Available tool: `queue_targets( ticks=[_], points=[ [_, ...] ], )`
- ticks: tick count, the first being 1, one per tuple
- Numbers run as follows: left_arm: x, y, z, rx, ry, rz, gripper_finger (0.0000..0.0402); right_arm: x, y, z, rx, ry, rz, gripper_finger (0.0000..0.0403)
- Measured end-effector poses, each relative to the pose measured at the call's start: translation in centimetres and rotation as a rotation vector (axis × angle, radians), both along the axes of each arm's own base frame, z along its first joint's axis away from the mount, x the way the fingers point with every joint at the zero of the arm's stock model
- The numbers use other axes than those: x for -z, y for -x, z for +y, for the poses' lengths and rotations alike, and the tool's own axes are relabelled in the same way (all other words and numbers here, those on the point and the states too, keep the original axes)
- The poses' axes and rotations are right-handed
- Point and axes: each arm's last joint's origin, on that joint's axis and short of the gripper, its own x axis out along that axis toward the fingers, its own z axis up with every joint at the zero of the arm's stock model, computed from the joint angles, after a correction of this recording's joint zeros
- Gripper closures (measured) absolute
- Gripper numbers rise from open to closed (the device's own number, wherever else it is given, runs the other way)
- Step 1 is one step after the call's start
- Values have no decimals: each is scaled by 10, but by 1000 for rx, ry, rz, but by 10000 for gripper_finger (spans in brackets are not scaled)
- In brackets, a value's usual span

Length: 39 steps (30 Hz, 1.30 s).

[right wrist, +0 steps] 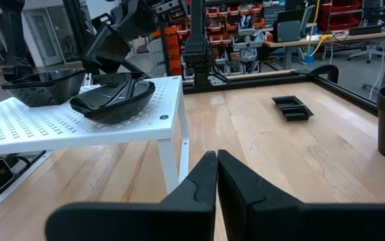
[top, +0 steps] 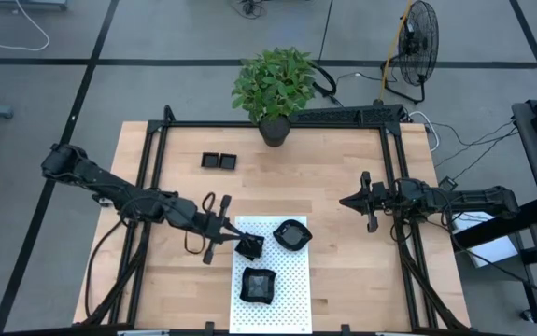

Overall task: Pick & Place Mini shaped plates
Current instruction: Stack the bottom square plate on top of the square plate on the shelf

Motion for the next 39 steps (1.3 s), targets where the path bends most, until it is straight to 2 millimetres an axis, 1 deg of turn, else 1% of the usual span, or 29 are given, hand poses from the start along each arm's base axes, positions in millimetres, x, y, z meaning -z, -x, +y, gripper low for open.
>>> queue_targets(
  ticks=[9, 15, 19, 25, 31, 39],
  points=[
    [5, 1, 0, -6, -5, 52, 398, 0, 0, 0, 1, 0, 0, 403],
    [5, 1, 1, -4, -13, 54, 375, 0, 0, 0, 1, 0, 0, 403],
    [5, 1, 1, -5, -14, 53, 366, 0, 0, 0, 1, 0, 0, 403],
    [5, 1, 1, -12, -37, 47, 365, 0, 0, 0, 0, 0, 0, 403],
    [1, 0, 3, -71, -57, 4, 364, 0, 0, 0, 0, 0, 0, 403],
    [2, 1, 3, -79, -64, 13, 364, 0, 0, 0, 1, 0, 0, 403]
  ],
)
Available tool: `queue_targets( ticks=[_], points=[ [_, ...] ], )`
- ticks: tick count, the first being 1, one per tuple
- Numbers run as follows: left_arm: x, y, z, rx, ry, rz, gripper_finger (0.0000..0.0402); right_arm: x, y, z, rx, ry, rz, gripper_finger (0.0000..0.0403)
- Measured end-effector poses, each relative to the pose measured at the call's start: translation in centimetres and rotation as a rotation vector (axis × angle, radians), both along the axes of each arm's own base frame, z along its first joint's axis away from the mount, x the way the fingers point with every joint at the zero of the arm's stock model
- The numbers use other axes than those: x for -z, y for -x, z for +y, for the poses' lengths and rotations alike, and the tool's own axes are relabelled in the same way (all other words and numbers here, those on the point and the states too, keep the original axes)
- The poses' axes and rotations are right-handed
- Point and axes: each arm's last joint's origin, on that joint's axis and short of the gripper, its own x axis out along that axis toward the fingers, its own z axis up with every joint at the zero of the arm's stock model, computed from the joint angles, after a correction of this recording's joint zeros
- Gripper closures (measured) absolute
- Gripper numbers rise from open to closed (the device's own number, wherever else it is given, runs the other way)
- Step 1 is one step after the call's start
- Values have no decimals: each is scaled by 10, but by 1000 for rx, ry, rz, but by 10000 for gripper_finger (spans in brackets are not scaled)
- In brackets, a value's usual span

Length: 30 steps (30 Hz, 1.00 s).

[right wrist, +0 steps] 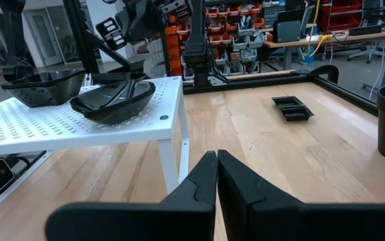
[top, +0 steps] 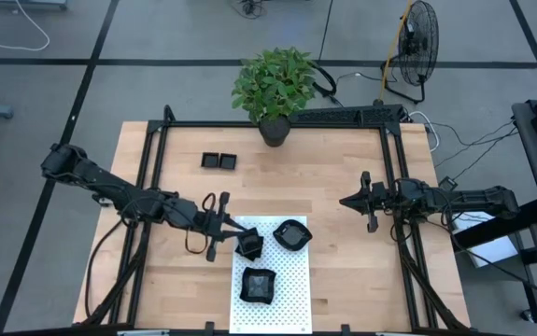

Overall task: Pick & Place Mini shaped plates
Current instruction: Stack the bottom square plate on top of the square plate on the shelf

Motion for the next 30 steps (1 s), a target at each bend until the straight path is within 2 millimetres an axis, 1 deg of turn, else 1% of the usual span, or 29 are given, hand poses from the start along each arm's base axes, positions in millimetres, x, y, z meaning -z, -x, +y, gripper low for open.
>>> queue_targets(
  ticks=[3, 8, 11, 15, 19, 23, 30],
  points=[
    [3, 0, 2, -34, 10, 31, 364, 0, 0, 0, 0, 0, 0, 403],
    [4, -1, 12, -249, -26, 32, 364, 0, 0, 0, 0, 0, 0, 403],
    [6, -3, 18, -301, 20, 42, 364, 0, 0, 0, -1, 0, 0, 403],
    [15, -8, 20, -241, 56, 100, 364, 0, 0, 0, 0, 0, 0, 403],
    [25, -13, 23, -226, 66, 143, 364, 0, 0, 0, -1, 0, 0, 403],
    [20, -15, 24, -173, 102, 112, 364, 0, 0, 0, 0, 0, 0, 403],
    [20, -15, 22, -107, 129, 122, 364, 0, 0, 0, 0, 0, 0, 403]
  ],
)
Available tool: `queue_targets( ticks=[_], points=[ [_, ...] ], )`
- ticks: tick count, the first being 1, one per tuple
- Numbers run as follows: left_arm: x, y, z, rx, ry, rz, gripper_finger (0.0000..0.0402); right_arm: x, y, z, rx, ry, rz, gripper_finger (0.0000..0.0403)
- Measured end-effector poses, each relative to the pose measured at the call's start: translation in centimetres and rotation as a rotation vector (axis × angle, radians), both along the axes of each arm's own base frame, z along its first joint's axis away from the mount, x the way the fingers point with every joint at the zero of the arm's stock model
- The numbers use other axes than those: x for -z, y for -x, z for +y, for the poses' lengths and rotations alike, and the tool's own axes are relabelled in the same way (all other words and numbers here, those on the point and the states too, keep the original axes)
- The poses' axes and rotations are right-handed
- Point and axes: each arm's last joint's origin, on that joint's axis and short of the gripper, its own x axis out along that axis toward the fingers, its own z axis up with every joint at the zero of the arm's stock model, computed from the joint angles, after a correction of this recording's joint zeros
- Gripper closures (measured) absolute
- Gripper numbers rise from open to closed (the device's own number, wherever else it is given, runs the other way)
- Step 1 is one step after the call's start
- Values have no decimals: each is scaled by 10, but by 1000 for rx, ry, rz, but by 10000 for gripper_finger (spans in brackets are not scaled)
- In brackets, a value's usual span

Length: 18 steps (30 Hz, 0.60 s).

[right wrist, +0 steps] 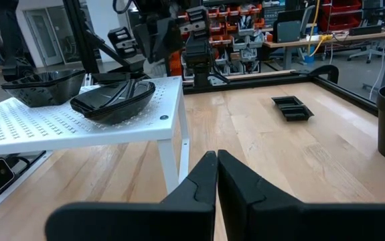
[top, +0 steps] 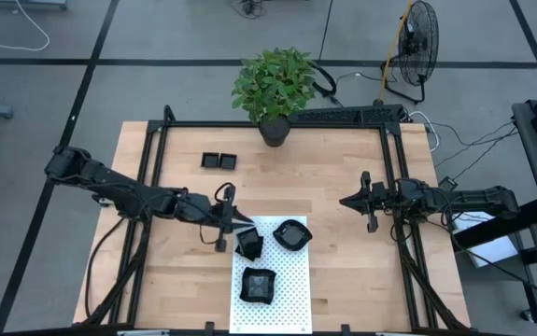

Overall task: Pick & Place Mini shaped plates
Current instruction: Stack the bottom square plate on top of the square plate on the shelf

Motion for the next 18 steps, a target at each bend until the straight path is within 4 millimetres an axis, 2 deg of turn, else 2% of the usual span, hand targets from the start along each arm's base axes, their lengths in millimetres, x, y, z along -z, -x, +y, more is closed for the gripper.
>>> queue_targets(
  ticks=[11, 18],
  points=[
    [0, 0, 0, 7, 2, 0, 364, 0, 0, 0, 0, 0, 0, 403],
    [-1, 0, -3, 93, 27, -9, 364, 0, 0, 0, 0, 0, 0, 403]
  ],
)
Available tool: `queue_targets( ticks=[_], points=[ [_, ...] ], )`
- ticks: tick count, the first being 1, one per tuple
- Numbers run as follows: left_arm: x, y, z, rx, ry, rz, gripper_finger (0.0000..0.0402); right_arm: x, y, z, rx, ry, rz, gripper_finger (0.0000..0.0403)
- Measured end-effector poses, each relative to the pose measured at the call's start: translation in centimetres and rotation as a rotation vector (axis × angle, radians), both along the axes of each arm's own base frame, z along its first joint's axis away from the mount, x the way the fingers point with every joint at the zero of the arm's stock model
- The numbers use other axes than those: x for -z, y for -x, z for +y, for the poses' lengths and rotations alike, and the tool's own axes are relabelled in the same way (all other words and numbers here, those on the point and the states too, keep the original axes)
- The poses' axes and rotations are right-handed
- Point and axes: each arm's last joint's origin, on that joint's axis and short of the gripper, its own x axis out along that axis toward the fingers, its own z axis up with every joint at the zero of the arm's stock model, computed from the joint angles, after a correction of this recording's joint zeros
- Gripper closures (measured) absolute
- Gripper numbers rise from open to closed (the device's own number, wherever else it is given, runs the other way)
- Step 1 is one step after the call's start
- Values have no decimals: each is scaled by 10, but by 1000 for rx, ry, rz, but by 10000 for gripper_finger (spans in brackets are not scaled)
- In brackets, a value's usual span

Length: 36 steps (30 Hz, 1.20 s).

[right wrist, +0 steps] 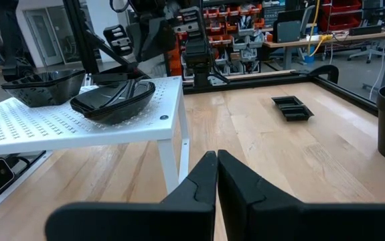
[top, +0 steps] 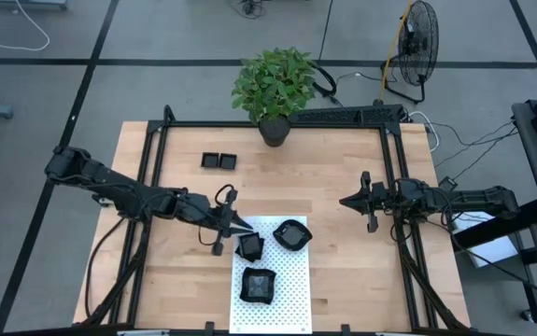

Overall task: Pick & Place Mini shaped plates
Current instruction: Stack the bottom square plate on top of the square plate on the shelf

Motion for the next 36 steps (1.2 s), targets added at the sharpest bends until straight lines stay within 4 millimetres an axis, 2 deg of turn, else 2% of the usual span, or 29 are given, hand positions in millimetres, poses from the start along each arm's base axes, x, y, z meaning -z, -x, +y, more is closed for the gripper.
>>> queue_targets(
  ticks=[11, 24, 29, 36],
  points=[
    [-4, -2, 1, 7, -28, -51, 364, 0, 0, 0, 0, 0, 0, 403],
    [-5, -4, 12, -24, 23, -48, 364, 0, 0, 0, 0, 0, 0, 403],
    [2, -10, 12, 10, 24, -36, 364, 0, 0, 0, 0, 0, 0, 403],
    [-6, -27, 8, 24, 14, -37, 364, 0, 0, 0, 0, 0, 1, 403]
  ],
)
